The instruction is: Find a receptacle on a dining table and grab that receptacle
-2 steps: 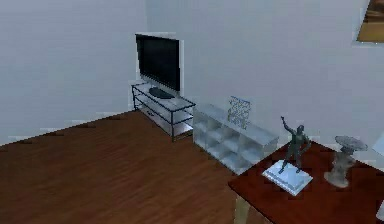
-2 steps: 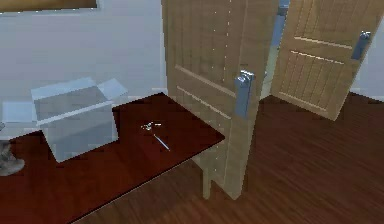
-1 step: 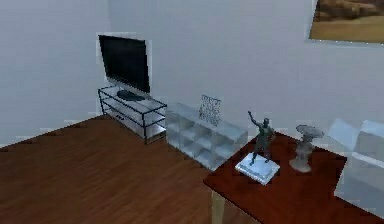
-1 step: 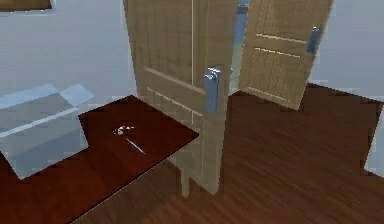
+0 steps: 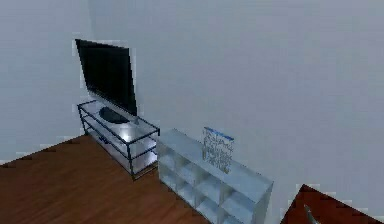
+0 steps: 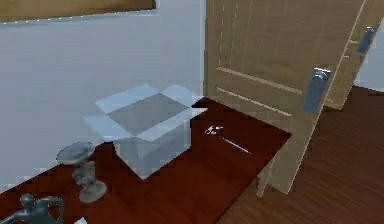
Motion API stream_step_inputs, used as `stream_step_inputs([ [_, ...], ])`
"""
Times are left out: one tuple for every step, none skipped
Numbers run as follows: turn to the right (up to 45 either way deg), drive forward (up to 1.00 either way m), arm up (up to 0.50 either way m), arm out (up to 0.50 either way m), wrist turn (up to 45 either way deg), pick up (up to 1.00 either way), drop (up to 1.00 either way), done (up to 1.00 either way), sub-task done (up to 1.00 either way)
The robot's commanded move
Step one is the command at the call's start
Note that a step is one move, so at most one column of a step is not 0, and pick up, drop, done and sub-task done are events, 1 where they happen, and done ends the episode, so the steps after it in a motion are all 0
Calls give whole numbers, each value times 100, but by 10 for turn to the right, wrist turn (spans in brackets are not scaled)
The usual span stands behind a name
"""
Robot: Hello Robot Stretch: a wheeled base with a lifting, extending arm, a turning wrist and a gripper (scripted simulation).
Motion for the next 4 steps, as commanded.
stream_step_inputs([
  [-270,0,0,0,0,0,0,0,0],
  [0,0,50,0,0,0,0,0,0],
  [0,0,38,0,0,0,0,0,0],
  [0,0,0,38,0,0,0,0,0],
])
